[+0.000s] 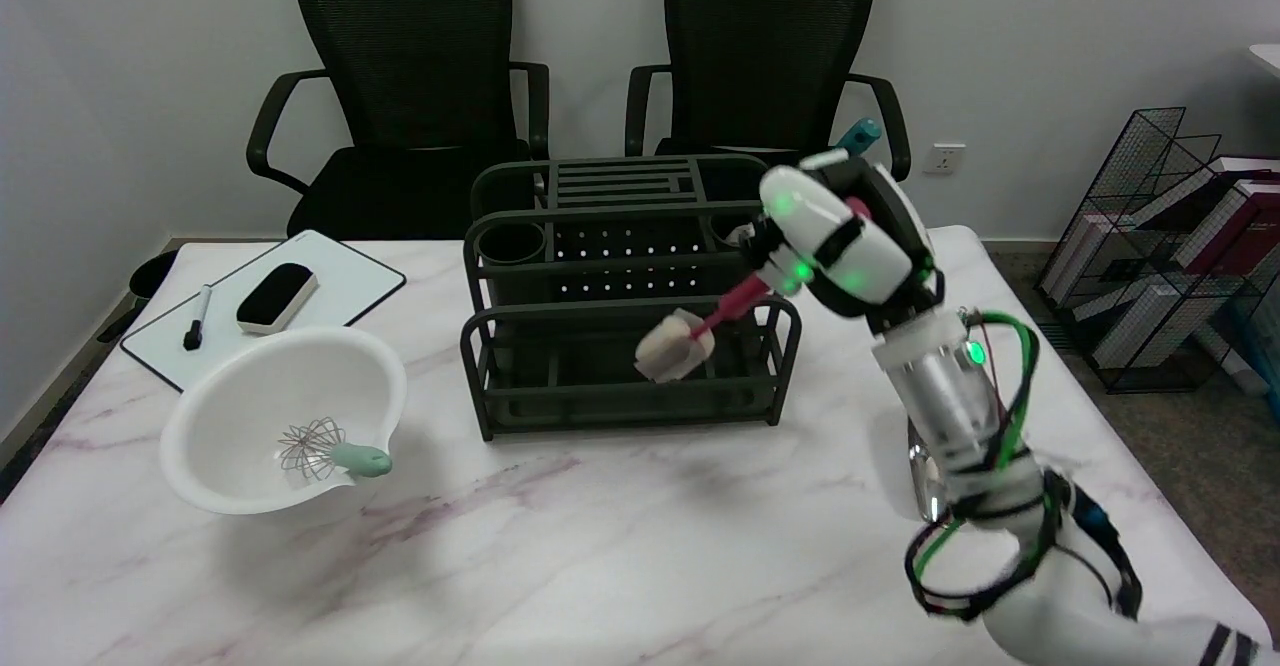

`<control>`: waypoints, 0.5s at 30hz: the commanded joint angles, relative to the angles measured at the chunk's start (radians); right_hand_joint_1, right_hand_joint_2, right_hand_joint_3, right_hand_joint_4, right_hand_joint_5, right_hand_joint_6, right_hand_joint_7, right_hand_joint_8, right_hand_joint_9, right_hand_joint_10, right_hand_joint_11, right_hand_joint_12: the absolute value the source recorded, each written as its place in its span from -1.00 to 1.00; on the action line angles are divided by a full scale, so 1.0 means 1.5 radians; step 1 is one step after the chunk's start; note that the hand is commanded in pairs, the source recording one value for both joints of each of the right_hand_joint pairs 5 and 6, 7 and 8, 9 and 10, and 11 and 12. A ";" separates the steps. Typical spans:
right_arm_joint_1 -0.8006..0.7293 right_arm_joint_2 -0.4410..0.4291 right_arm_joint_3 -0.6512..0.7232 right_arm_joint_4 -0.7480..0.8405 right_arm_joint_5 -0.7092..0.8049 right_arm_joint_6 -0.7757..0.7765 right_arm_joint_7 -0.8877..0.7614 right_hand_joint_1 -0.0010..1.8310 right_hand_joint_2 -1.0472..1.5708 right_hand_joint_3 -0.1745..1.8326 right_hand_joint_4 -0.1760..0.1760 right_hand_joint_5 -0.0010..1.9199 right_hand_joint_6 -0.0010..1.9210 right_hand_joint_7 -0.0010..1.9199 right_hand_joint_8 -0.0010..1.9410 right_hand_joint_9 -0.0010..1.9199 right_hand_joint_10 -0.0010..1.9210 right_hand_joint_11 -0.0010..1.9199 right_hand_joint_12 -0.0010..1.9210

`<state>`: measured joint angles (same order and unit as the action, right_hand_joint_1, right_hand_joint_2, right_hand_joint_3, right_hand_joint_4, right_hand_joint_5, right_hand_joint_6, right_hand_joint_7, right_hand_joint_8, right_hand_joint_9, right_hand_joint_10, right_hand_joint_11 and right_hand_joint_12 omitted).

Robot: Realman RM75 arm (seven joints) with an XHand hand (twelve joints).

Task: Place the pink sponge bottle brush into the kitchen storage rack.

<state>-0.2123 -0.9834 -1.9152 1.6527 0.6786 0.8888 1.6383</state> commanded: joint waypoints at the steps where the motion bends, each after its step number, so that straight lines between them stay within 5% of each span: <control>1: 0.293 0.021 0.020 0.135 0.172 -0.388 0.005 0.13 1.00 -0.29 0.00 1.00 1.00 1.00 0.98 1.00 1.00 1.00 1.00; 15: 0.380 0.021 0.023 0.135 0.237 -0.416 0.006 0.13 1.00 -0.19 0.00 1.00 1.00 1.00 0.98 1.00 1.00 1.00 1.00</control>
<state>0.1415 -0.9598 -1.8858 1.7939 0.8730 0.4659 1.6443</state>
